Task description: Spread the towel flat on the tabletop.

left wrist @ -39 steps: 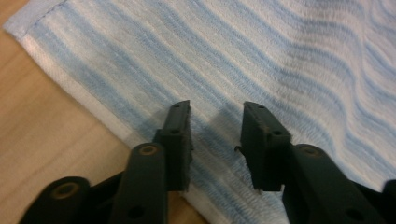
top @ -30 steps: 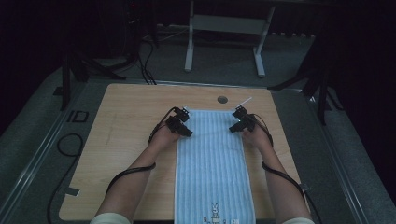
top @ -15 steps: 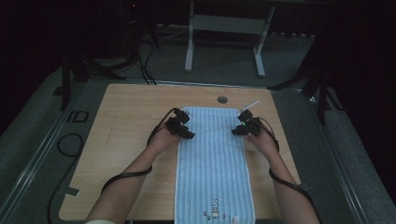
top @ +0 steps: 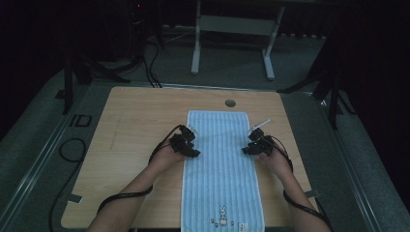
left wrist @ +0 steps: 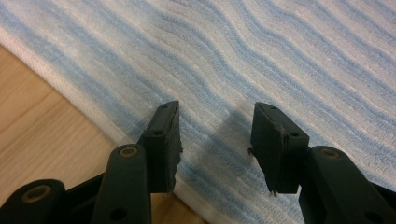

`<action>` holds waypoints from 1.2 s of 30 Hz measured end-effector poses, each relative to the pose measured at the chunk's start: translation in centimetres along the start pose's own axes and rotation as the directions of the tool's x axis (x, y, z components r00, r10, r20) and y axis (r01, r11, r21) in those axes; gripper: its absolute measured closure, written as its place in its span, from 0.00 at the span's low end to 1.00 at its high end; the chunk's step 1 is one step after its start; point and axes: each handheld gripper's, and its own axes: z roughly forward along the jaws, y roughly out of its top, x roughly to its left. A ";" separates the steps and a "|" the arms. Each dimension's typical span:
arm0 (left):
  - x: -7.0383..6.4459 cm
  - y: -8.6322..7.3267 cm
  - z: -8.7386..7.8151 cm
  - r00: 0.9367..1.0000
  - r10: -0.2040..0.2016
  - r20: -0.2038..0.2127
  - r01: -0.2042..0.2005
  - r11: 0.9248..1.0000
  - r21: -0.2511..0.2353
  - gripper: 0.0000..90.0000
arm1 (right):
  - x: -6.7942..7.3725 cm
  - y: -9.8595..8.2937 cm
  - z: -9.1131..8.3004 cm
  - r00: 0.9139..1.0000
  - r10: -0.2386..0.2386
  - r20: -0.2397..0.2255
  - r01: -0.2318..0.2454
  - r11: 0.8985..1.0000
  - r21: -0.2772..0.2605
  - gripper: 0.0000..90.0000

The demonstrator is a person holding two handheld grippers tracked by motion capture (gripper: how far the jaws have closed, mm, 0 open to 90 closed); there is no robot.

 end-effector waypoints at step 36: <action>-1.7 0.1 0.0 1.000 0.027 0.005 -0.027 0.999 0.027 0.54 | 0.4 -1.6 -2.1 1.000 0.001 -0.025 -0.002 0.999 -0.042 0.75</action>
